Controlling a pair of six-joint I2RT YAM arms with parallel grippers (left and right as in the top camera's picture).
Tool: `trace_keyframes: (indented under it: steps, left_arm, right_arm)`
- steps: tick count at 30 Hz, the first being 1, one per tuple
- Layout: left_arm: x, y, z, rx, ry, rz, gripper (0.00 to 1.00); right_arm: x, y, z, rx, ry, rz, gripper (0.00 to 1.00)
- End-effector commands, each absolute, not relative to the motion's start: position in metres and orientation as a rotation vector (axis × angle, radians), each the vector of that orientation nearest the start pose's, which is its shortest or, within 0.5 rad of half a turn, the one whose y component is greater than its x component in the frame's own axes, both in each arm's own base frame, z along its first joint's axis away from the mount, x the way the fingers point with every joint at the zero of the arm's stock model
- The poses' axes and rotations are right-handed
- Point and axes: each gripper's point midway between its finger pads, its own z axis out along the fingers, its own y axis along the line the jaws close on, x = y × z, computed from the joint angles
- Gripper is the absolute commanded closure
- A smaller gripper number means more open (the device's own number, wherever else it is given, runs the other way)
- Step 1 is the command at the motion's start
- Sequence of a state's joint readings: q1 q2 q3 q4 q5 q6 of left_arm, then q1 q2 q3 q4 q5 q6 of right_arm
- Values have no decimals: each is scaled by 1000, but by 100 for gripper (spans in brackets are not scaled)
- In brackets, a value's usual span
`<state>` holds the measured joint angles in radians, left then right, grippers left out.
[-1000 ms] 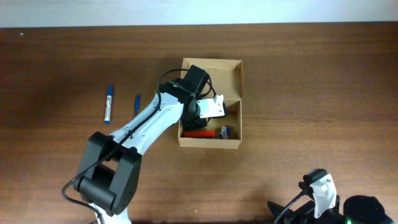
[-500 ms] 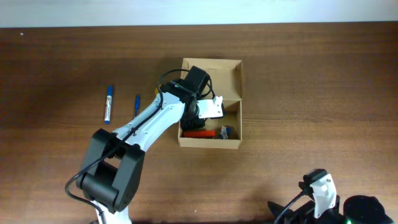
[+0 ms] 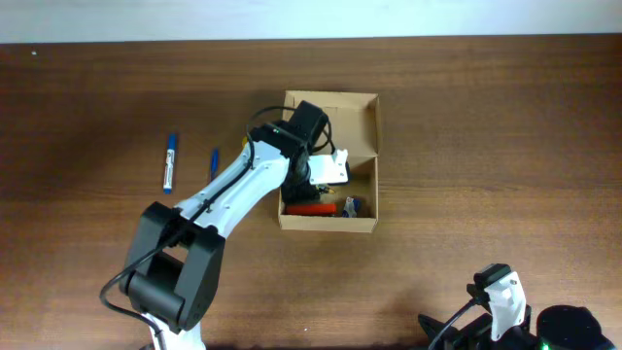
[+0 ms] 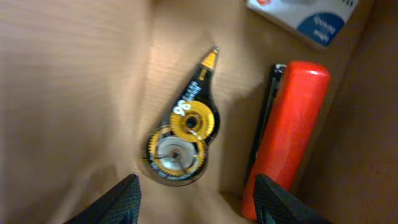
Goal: Pack container
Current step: 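Move the left gripper over the clear tape roll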
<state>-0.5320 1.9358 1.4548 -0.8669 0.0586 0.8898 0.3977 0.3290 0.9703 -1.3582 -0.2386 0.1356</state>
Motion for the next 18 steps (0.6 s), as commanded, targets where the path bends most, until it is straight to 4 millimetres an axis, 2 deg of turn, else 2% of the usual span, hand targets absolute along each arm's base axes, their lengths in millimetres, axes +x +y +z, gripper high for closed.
trace_keyframes:
  steps: [1,7,10,13,18]
  left_arm:
    - [365,-228,86,1819,2198,-22,44]
    - [379,-240,162,1679,2112,-33,44]
    - [383,-238,191,1622,2065,-17,44]
    - [388,-226,212,1559,2044,3,52]
    - [411,-186,234,1277,2147,9,52]
  right_arm:
    - [87,82,236,-419,2281,562,1]
    - [87,82,237,-419,2281,563,1]
    - [87,82,236,-419,2281,563,1]
    - [87,82,237,-419,2281,563,1]
    - [87,82,237,-419,2281,563,1]
